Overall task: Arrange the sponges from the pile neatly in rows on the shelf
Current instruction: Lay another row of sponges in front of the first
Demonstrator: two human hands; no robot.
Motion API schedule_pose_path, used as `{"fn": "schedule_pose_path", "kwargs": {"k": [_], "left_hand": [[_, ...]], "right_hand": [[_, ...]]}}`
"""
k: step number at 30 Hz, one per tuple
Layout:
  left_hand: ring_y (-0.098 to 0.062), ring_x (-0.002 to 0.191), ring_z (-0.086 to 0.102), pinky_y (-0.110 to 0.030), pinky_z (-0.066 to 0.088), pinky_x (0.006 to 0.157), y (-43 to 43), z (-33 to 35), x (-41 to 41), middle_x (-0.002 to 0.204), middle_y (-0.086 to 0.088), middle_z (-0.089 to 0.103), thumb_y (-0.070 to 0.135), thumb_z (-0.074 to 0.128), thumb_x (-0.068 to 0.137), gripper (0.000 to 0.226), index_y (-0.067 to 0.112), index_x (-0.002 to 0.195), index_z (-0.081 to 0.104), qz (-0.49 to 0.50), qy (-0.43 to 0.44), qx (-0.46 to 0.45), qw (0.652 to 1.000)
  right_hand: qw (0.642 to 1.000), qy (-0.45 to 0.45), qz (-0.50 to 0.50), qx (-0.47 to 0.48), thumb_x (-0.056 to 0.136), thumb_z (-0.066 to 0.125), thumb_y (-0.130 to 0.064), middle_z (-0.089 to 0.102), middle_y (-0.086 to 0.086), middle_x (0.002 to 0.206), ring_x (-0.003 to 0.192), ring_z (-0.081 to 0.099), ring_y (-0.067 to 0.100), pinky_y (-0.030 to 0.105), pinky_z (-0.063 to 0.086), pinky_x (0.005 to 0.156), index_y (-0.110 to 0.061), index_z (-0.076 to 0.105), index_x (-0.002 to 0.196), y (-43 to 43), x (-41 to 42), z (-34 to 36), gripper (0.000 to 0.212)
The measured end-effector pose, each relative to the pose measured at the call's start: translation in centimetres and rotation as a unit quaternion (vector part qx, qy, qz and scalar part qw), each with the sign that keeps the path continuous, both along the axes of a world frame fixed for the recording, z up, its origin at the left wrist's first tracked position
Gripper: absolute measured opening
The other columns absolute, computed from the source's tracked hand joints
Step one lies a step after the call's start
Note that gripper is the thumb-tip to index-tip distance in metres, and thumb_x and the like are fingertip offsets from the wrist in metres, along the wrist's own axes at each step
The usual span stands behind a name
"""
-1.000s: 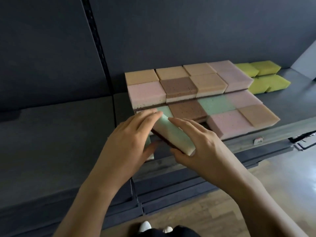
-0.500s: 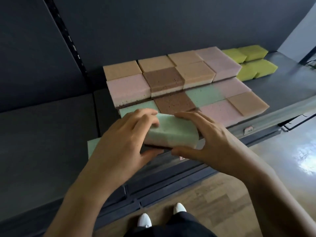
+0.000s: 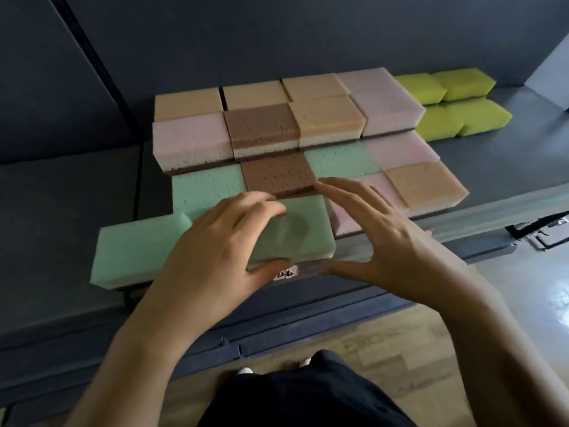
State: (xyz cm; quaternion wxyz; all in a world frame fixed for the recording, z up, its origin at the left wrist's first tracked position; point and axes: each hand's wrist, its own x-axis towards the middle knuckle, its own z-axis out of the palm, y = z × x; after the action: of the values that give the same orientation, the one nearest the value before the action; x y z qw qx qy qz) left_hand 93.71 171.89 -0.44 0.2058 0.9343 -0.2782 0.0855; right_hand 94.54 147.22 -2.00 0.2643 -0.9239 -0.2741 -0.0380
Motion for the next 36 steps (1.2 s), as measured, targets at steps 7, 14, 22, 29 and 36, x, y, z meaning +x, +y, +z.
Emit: {"fn": "schedule_pose_path", "kwargs": {"k": [7,14,22,29,36], "left_hand": [[-0.021,0.121,0.053,-0.041,0.047,0.099,-2.1,-1.1,-0.4,0.14,-0.001,0.048,0.045,0.065,0.081,0.059,0.02,0.133,0.056,0.072,0.01,0.044,0.996],[-0.021,0.127,0.047,-0.038,0.038,0.106,-3.4,-1.5,-0.8,0.144,0.0,0.044,0.046,0.061,0.083,0.058,0.022,0.135,0.055,0.104,0.018,0.051,0.993],[-0.02,0.128,0.051,-0.043,0.046,0.104,-4.5,-1.6,-0.9,0.139,0.0,0.054,0.027,0.068,0.083,0.051,0.012,0.131,0.06,0.07,-0.034,0.06,0.995],[-0.017,0.117,0.06,-0.039,0.054,0.093,-5.2,-2.0,-0.5,0.127,0.003,0.064,0.017,0.073,0.084,0.039,0.014,0.123,0.067,0.084,-0.077,0.033,0.993],[-0.019,0.113,0.06,-0.035,0.05,0.094,-5.8,-2.8,0.4,0.128,0.001,0.061,0.012,0.074,0.084,0.034,0.012,0.117,0.069,0.105,-0.056,0.041,0.992]], "right_hand": [[0.995,-0.082,-0.053,-0.02,0.088,0.066,-0.027,0.054,0.003,0.141,0.13,0.049,0.024,0.049,0.046,0.102,-0.017,0.059,0.135,-3.3,2.0,-1.7,0.048],[0.995,-0.088,-0.036,-0.032,0.085,0.075,-0.02,0.059,0.001,0.137,0.129,0.051,0.025,0.05,0.047,0.102,-0.018,0.065,0.128,-3.7,2.4,-2.1,0.045],[0.994,-0.099,-0.031,-0.026,0.084,0.075,-0.017,0.06,0.003,0.135,0.127,0.052,0.029,0.055,0.048,0.098,-0.016,0.065,0.127,-3.8,2.5,-2.6,0.044],[0.995,-0.092,-0.029,-0.026,0.086,0.071,-0.02,0.058,0.0,0.137,0.13,0.049,0.026,0.053,0.047,0.098,-0.019,0.064,0.128,-3.9,2.6,-2.6,0.042],[0.996,-0.087,-0.032,-0.02,0.086,0.074,-0.018,0.058,0.001,0.136,0.128,0.05,0.027,0.054,0.048,0.095,-0.019,0.064,0.127,-4.0,2.7,-2.9,0.043]]}}
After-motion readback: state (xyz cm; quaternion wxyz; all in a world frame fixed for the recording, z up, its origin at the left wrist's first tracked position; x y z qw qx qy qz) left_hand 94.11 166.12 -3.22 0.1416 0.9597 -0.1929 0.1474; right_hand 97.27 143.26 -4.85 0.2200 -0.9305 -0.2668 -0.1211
